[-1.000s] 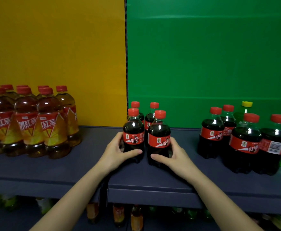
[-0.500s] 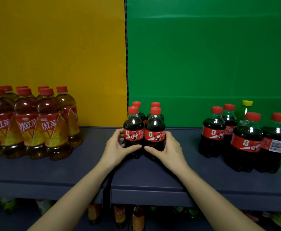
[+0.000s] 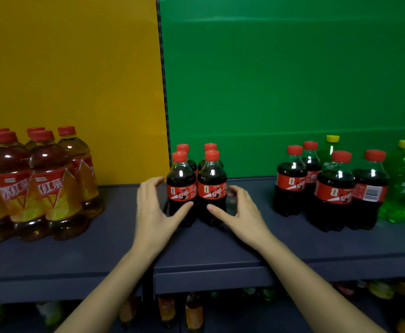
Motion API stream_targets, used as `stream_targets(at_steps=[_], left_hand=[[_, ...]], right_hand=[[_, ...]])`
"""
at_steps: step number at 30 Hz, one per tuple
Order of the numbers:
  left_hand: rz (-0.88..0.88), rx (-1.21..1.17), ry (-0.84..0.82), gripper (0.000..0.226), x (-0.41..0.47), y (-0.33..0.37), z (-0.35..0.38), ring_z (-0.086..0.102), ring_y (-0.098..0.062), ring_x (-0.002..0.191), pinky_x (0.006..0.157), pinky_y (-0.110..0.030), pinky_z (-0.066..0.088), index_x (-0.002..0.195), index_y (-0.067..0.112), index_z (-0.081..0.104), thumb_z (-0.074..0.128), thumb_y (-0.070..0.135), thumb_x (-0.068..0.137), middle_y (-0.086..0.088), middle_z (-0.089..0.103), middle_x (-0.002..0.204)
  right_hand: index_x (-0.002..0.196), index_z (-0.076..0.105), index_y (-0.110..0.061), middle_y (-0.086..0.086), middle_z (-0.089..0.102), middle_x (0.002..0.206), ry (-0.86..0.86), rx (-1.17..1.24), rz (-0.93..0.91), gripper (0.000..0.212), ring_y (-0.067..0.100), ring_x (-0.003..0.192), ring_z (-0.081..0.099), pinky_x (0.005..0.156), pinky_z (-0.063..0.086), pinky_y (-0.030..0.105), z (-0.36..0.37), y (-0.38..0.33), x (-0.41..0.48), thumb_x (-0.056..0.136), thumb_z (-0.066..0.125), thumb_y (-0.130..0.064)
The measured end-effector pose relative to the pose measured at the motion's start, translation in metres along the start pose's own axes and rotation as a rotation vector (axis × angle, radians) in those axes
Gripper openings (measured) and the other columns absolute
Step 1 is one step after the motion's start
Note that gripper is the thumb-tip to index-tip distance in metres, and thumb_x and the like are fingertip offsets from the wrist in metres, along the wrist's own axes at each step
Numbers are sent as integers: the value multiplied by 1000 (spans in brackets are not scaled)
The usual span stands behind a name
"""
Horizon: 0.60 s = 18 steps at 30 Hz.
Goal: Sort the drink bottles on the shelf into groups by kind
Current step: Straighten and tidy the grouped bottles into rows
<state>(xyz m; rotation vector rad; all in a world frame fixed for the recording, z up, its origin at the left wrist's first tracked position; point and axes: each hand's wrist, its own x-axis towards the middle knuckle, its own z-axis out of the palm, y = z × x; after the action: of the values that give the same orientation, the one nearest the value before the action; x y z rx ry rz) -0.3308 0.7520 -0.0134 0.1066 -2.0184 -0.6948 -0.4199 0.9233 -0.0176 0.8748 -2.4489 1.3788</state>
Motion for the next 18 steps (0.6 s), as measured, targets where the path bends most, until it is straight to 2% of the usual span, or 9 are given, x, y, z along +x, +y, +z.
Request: stream_targets(at_steps=[3, 5, 7, 13, 16, 18], left_hand=[[319, 23, 97, 37, -4, 22, -11, 47, -12, 101, 91, -13, 35, 106, 4, 56, 62, 30, 81, 2, 52, 105], [443, -17, 43, 18, -7, 41, -8, 52, -13, 91, 84, -16, 39, 94, 5, 60, 59, 20, 83, 0, 57, 95], [490, -47, -67, 10, -11, 60, 3, 53, -13, 85, 77, -21, 43, 89, 8, 60, 58, 17, 84, 0, 59, 89], [377, -76, -332, 24, -11, 99, 64, 49, -4, 94, 80, -21, 42, 102, 17, 54, 55, 34, 84, 10, 51, 99], [207, -112, -408, 40, -5, 116, 98, 46, -5, 103, 90, -27, 44, 117, 18, 46, 63, 33, 84, 10, 46, 111], [54, -144, -463, 58, 2, 124, 122, 46, -11, 114, 98, -32, 42, 129, 14, 37, 67, 33, 82, 4, 43, 125]], right_hand=[[124, 45, -18, -8, 49, 118, 129, 16, -53, 51, 8, 111, 49, 97, 43, 32, -28, 10, -15, 81, 67, -33], [115, 50, -21, -7, 53, 112, 223, 17, -90, 37, 7, 105, 51, 91, 44, 22, -53, 19, -27, 82, 67, -20], [110, 53, -22, -6, 57, 109, 305, 11, -111, 31, 6, 103, 54, 87, 43, 14, -79, 27, -39, 82, 66, -13], [104, 54, -24, -6, 58, 104, 483, -31, -120, 32, 4, 99, 56, 83, 47, 16, -143, 64, -62, 82, 64, -4], [116, 50, -20, -1, 55, 112, 496, -48, -90, 40, 7, 102, 54, 85, 40, 4, -164, 81, -63, 82, 64, -5], [128, 44, -15, -2, 52, 121, 448, -64, -87, 52, 5, 109, 50, 91, 36, 3, -170, 89, -61, 82, 65, -7]])
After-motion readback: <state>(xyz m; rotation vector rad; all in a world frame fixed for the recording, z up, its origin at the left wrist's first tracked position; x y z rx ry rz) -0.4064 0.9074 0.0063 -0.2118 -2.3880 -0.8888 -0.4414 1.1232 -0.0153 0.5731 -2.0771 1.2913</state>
